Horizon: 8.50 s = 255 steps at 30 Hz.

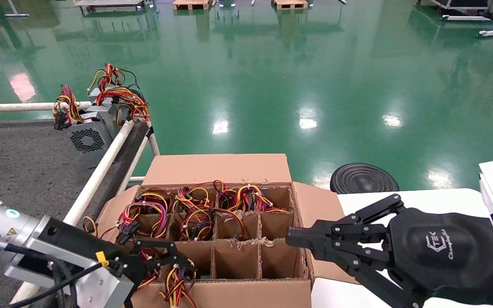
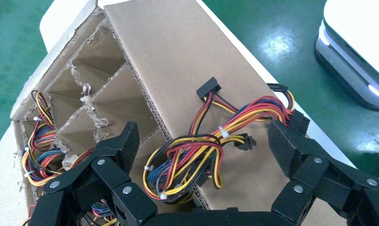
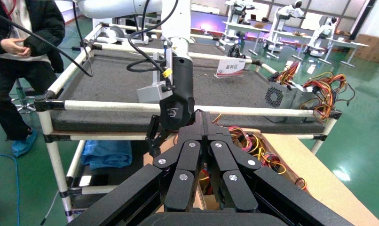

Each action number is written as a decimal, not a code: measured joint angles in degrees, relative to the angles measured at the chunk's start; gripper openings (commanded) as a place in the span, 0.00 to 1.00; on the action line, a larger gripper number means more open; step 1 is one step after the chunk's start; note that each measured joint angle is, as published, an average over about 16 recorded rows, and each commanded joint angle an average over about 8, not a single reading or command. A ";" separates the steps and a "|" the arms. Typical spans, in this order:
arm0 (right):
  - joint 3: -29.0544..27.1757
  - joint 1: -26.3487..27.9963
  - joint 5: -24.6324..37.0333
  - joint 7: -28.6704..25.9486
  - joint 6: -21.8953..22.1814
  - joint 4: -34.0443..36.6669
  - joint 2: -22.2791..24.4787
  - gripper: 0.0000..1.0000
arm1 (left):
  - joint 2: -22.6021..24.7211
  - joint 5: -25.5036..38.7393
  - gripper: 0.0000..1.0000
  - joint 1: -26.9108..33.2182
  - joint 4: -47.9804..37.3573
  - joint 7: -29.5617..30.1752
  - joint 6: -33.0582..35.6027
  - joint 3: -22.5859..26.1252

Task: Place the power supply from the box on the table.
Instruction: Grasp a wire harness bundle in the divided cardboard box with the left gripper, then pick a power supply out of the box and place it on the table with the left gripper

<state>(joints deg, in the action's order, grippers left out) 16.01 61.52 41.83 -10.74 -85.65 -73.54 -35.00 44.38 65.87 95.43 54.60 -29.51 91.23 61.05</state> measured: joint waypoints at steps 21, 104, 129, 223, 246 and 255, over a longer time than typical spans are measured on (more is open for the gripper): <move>0.00 0.00 0.00 0.00 0.00 0.00 0.00 0.00 | 2.29 -0.38 0.27 0.88 -4.89 -2.20 0.57 2.70; 0.00 0.00 0.00 0.00 0.00 0.00 0.00 0.00 | 0.61 -5.21 0.00 0.15 -8.21 -3.64 2.39 2.97; 0.00 0.00 0.00 0.00 0.00 0.00 0.00 0.00 | 0.01 -8.10 0.00 8.41 -5.12 1.10 1.26 -9.87; 0.00 0.00 0.00 0.00 0.00 0.00 0.00 0.00 | -5.13 33.74 0.00 47.72 -32.54 -9.25 -7.10 -20.43; 0.00 0.00 0.00 0.00 0.00 0.00 0.00 0.00 | -7.58 33.32 0.00 47.28 -38.64 -9.50 -5.89 -17.75; 0.00 0.00 0.00 0.00 0.00 0.00 0.00 0.00 | -8.84 33.18 0.00 46.86 -40.27 -9.60 -5.55 -16.89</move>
<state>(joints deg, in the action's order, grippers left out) 16.01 61.52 41.83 -10.74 -85.65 -73.54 -35.00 35.54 99.05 142.28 14.33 -39.10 85.68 44.15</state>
